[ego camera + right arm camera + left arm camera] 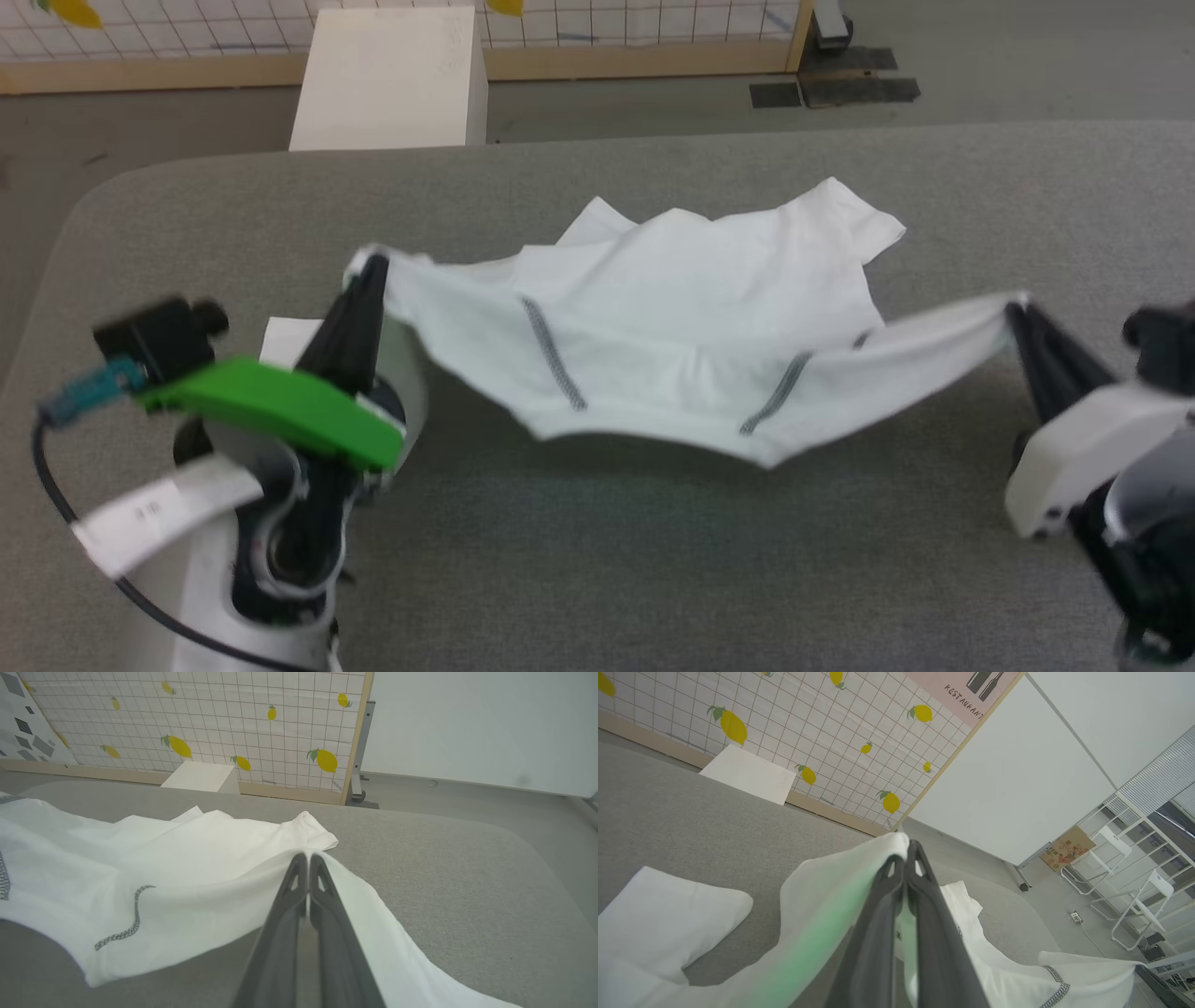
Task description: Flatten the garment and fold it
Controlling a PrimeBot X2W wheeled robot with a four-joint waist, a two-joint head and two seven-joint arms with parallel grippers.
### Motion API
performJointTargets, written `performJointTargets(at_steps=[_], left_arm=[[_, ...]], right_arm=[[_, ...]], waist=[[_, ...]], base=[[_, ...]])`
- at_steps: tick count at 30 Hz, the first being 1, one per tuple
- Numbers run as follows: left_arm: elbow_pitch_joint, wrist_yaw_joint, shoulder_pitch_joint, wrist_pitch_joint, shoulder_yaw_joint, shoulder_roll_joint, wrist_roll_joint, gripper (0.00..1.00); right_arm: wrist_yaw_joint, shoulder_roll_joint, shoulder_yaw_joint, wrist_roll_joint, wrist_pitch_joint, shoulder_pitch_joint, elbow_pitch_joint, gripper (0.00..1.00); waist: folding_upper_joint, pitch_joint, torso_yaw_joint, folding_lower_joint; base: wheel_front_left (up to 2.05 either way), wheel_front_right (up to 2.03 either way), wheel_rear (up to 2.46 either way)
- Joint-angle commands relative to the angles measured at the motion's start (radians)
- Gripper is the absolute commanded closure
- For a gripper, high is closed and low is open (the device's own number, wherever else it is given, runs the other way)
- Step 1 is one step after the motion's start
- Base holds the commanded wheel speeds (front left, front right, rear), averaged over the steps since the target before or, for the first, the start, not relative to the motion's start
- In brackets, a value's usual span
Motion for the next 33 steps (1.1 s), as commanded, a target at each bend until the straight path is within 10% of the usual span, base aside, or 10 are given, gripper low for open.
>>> performJointTargets(at_steps=[1, 15, 33], left_arm=[[-0.018, -0.006, -0.055, 0.028, -0.001, 0.016, -0.019, 1.00], [0.151, 0.071, -0.726, 0.178, 0.021, 0.135, 0.038, 1.00], [0.463, 0.092, -1.367, -0.196, 0.057, 0.159, 0.219, 1.00]], right_arm=[[-0.002, -0.026, 0.008, 0.000, 0.017, -0.054, -0.013, 1.00], [-0.002, -0.328, 0.166, 0.025, 0.114, -0.808, 0.230, 1.00], [-0.002, -0.266, 0.182, -0.230, -0.229, -1.512, 0.641, 1.00]], waist=[[0.0000, 0.017, -0.008, -0.0001], [0.0000, 0.289, -0.057, -0.0001], [0.0000, 0.512, -0.087, -0.0001]], base=[[0.00, 0.00, 0.00], [0.00, 0.00, 0.00], [0.00, 0.00, 0.00]])
